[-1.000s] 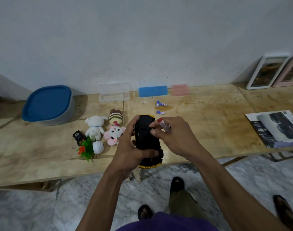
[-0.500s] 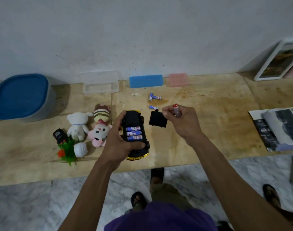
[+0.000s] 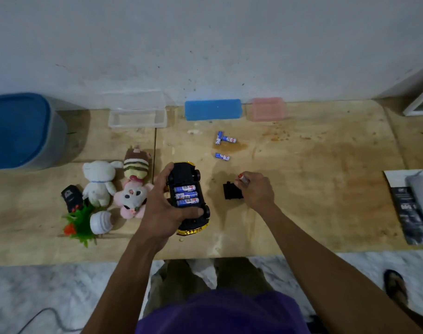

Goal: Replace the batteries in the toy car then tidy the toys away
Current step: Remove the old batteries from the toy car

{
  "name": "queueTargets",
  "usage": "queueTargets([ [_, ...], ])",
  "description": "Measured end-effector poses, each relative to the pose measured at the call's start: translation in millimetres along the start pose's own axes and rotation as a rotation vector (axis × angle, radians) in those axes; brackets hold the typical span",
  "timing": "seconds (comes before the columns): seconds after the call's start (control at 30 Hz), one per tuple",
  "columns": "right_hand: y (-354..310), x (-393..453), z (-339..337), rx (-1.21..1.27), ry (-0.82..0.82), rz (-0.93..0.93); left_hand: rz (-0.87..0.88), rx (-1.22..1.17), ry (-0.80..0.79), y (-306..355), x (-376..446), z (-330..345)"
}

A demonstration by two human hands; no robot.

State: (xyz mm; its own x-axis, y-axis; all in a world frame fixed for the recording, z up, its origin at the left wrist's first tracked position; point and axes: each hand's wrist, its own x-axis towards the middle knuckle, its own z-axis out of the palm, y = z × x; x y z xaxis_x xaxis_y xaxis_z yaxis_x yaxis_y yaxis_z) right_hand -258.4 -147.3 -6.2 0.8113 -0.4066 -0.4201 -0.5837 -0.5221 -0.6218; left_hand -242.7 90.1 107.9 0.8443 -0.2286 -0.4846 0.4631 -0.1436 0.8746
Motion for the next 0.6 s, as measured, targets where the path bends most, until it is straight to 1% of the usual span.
queueTargets([
  [0.23, 5, 1, 4, -0.027, 0.024, -0.009, -0.003, 0.026, -0.02, 7, 11, -5],
  [0.37, 3, -5, -1, 0.086, 0.053, -0.006, -0.009, 0.011, -0.022, 7, 16, -10],
  [0.4, 4, -6, -4, 0.08, 0.058, -0.011, -0.007, 0.013, -0.022, 8, 17, -10],
  [0.47, 9, -5, -7, 0.015, 0.104, -0.017, -0.004, 0.006, -0.02, 8, 18, -7],
  [0.53, 17, -4, -7, -0.007, 0.213, -0.003, -0.001, -0.003, -0.02, 8, 19, -3],
  [0.6, 22, -2, -5, -0.009, 0.294, 0.055, -0.001, 0.0, -0.024, 7, 20, 1],
])
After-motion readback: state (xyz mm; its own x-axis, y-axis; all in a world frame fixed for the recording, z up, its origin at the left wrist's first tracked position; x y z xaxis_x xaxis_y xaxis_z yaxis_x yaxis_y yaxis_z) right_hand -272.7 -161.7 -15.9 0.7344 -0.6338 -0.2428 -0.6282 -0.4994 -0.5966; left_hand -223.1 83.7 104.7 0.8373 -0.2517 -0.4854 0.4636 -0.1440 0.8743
